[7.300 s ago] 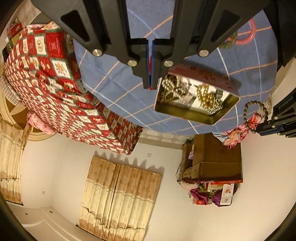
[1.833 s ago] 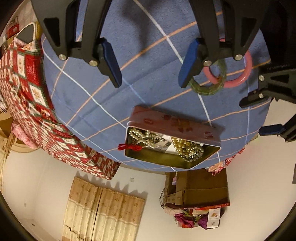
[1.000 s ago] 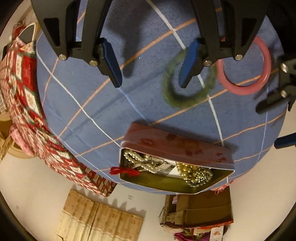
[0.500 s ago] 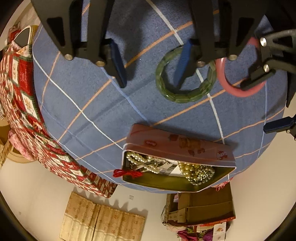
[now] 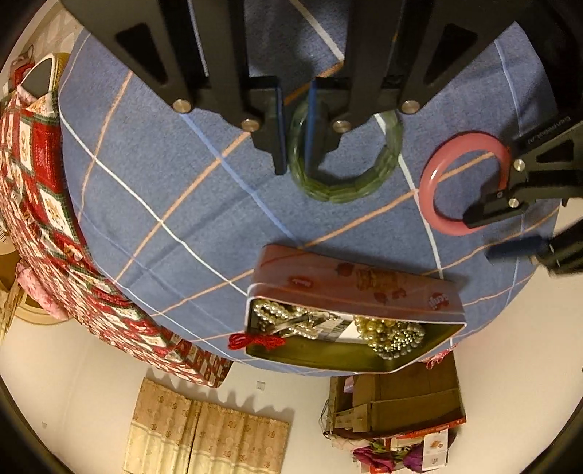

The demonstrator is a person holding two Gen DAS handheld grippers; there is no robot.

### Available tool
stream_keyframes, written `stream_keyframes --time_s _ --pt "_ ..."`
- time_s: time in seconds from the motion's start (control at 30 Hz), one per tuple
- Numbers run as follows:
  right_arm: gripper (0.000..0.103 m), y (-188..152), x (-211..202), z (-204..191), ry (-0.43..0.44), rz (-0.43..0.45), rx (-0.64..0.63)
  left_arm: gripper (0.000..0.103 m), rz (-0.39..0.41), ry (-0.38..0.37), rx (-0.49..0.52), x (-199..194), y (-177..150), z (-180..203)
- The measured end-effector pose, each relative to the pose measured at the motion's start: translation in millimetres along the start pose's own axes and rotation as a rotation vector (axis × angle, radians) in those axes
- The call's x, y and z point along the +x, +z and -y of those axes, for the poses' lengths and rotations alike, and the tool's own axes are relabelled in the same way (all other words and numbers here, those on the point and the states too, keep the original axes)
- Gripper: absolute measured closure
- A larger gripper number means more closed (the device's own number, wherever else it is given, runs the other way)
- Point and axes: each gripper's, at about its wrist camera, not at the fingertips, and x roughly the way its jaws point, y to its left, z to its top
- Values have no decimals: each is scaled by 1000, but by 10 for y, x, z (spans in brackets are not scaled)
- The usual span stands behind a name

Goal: Organize jewelry
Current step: 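Grasp the pink bangle with the left tool while the right tool grasps the green jade bangle, then lift both bangles and carry the tools over the tin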

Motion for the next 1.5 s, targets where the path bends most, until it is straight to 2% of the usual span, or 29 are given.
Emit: stream_keyframes --time_s 0.23,0.5,0.7,1.0,1.5 --pt "95 13 -105 6 -22 47 1 94 27 36 -16 -81 3 -59" --pt "95 81 -272 -21 -71 122 -14 94 144 162 -31 -438 163 -235" --pt "95 150 -386 32 -113 170 -12 94 186 206 -73 -566 220 -361" --pt "95 249 -559 30 -165 241 -9 94 239 224 -112 -710 321 -430" --pt "95 338 -737 70 -187 299 -2 94 306 218 -131 -944 466 -439"
